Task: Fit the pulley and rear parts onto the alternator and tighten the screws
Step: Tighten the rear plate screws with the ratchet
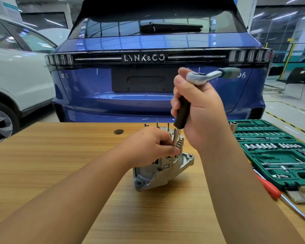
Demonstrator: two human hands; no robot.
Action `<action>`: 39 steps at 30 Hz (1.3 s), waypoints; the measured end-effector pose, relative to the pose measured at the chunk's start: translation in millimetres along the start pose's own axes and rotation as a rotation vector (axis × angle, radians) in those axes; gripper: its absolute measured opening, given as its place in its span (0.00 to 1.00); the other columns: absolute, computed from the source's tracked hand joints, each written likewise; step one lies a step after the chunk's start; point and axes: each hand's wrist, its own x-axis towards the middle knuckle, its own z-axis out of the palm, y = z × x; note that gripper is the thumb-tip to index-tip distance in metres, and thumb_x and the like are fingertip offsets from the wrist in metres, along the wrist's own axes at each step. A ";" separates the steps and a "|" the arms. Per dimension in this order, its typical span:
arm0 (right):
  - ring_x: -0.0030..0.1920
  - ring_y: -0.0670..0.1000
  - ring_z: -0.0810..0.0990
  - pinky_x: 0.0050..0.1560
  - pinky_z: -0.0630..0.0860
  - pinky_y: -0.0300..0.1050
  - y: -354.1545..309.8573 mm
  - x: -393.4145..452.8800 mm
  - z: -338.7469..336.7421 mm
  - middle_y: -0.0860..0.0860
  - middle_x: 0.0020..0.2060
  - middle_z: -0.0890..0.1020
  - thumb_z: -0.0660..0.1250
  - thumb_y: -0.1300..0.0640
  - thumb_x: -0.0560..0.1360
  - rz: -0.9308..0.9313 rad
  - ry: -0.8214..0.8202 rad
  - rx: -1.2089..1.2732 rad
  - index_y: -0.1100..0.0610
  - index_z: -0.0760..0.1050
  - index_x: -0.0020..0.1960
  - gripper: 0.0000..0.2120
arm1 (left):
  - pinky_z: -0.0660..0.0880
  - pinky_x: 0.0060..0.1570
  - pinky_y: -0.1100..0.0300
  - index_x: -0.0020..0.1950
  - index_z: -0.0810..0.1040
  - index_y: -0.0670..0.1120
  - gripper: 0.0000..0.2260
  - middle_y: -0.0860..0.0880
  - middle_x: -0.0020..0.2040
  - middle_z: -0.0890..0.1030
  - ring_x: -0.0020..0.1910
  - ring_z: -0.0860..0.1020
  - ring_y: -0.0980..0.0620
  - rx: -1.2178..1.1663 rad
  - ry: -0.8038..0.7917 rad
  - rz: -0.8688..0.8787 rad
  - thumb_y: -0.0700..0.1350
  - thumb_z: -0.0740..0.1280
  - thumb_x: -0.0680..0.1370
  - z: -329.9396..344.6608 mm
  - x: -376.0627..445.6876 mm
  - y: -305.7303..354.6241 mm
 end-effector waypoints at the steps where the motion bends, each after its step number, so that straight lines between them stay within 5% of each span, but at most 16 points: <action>1: 0.32 0.48 0.72 0.35 0.72 0.42 1.3 0.1 -0.5 0.48 0.34 0.75 0.68 0.61 0.77 -0.027 -0.036 0.006 0.53 0.73 0.60 0.13 | 0.65 0.27 0.68 0.39 0.78 0.57 0.10 0.57 0.32 0.76 0.28 0.72 0.65 -0.001 0.003 0.001 0.59 0.69 0.77 -0.2 1.1 -0.1; 5: 0.34 0.50 0.74 0.35 0.74 0.44 9.5 -0.6 5.4 0.53 0.39 0.75 0.65 0.68 0.78 -0.254 -0.103 -0.091 0.47 0.75 0.62 0.20 | 0.66 0.24 0.70 0.38 0.77 0.56 0.10 0.61 0.30 0.76 0.29 0.73 0.66 -0.041 0.010 0.024 0.57 0.69 0.78 1.4 2.4 -0.1; 8: 0.38 0.49 0.73 0.39 0.74 0.47 13.9 -1.2 6.6 0.49 0.39 0.77 0.67 0.61 0.75 -0.208 -0.188 -0.041 0.39 0.80 0.60 0.21 | 0.67 0.26 0.70 0.40 0.78 0.56 0.09 0.63 0.34 0.78 0.31 0.74 0.67 -0.073 0.021 0.034 0.57 0.70 0.77 3.0 0.6 -5.4; 12: 0.39 0.49 0.76 0.42 0.70 0.49 10.9 -1.8 3.2 0.50 0.40 0.79 0.61 0.53 0.74 -0.086 -0.259 0.130 0.49 0.79 0.62 0.19 | 0.66 0.27 0.76 0.42 0.74 0.54 0.11 0.58 0.32 0.75 0.31 0.73 0.72 -0.105 0.070 0.038 0.58 0.73 0.75 5.9 1.0 -9.8; 17: 0.32 0.47 0.73 0.34 0.71 0.44 5.0 -4.0 7.3 0.47 0.34 0.78 0.69 0.51 0.76 -0.086 -0.038 -0.023 0.56 0.74 0.60 0.15 | 0.64 0.24 0.72 0.39 0.76 0.55 0.11 0.62 0.32 0.77 0.29 0.73 0.67 -0.085 0.054 0.018 0.59 0.71 0.75 5.2 2.3 -4.9; 21: 0.26 0.47 0.67 0.27 0.67 0.40 1.2 -2.7 5.0 0.46 0.27 0.72 0.72 0.52 0.76 -0.097 0.161 -0.121 0.53 0.77 0.43 0.07 | 0.68 0.31 0.64 0.42 0.78 0.58 0.09 0.58 0.36 0.79 0.34 0.76 0.61 -0.026 0.017 0.029 0.61 0.69 0.77 3.5 -0.7 -2.4; 24: 0.30 0.47 0.72 0.33 0.71 0.41 0.6 -0.1 2.3 0.47 0.32 0.76 0.69 0.56 0.77 -0.040 0.079 -0.053 0.54 0.75 0.53 0.06 | 0.68 0.30 0.66 0.42 0.78 0.58 0.08 0.56 0.37 0.78 0.34 0.76 0.60 -0.016 0.007 0.014 0.60 0.68 0.78 1.3 -0.5 -2.8; 29: 0.33 0.49 0.72 0.35 0.73 0.42 7.9 -2.7 10.1 0.54 0.39 0.75 0.66 0.68 0.78 -0.264 -0.074 -0.125 0.50 0.74 0.63 0.19 | 0.68 0.28 0.65 0.38 0.78 0.55 0.11 0.54 0.33 0.78 0.28 0.73 0.62 -0.068 0.033 0.023 0.57 0.70 0.78 3.5 3.9 -2.3; 31: 0.35 0.48 0.72 0.37 0.73 0.44 10.5 -2.9 11.7 0.51 0.39 0.77 0.67 0.65 0.75 -0.246 -0.111 -0.077 0.46 0.78 0.60 0.19 | 0.69 0.30 0.63 0.40 0.79 0.54 0.10 0.55 0.33 0.78 0.28 0.72 0.61 -0.099 0.031 0.034 0.57 0.70 0.78 5.3 3.1 -4.4; 33: 0.36 0.47 0.73 0.41 0.73 0.48 11.8 -2.4 9.4 0.45 0.38 0.79 0.64 0.63 0.73 -0.201 -0.127 -0.049 0.42 0.80 0.58 0.20 | 0.66 0.27 0.71 0.43 0.80 0.54 0.09 0.57 0.34 0.78 0.28 0.73 0.63 -0.079 0.032 0.036 0.58 0.70 0.77 5.8 1.6 -7.3; 36: 0.39 0.47 0.76 0.44 0.72 0.47 8.4 -2.6 5.3 0.46 0.39 0.80 0.59 0.57 0.73 -0.120 -0.198 0.082 0.49 0.79 0.61 0.19 | 0.65 0.25 0.75 0.50 0.78 0.52 0.14 0.57 0.36 0.75 0.30 0.73 0.68 -0.123 0.057 -0.009 0.60 0.71 0.75 6.7 2.0 -11.3; 39: 0.39 0.46 0.76 0.45 0.74 0.45 5.1 -1.9 5.4 0.46 0.39 0.80 0.66 0.48 0.73 -0.100 -0.161 0.040 0.51 0.77 0.62 0.18 | 0.65 0.25 0.77 0.50 0.74 0.56 0.12 0.59 0.36 0.73 0.31 0.72 0.72 -0.088 0.062 0.013 0.61 0.71 0.75 7.1 2.3 -10.3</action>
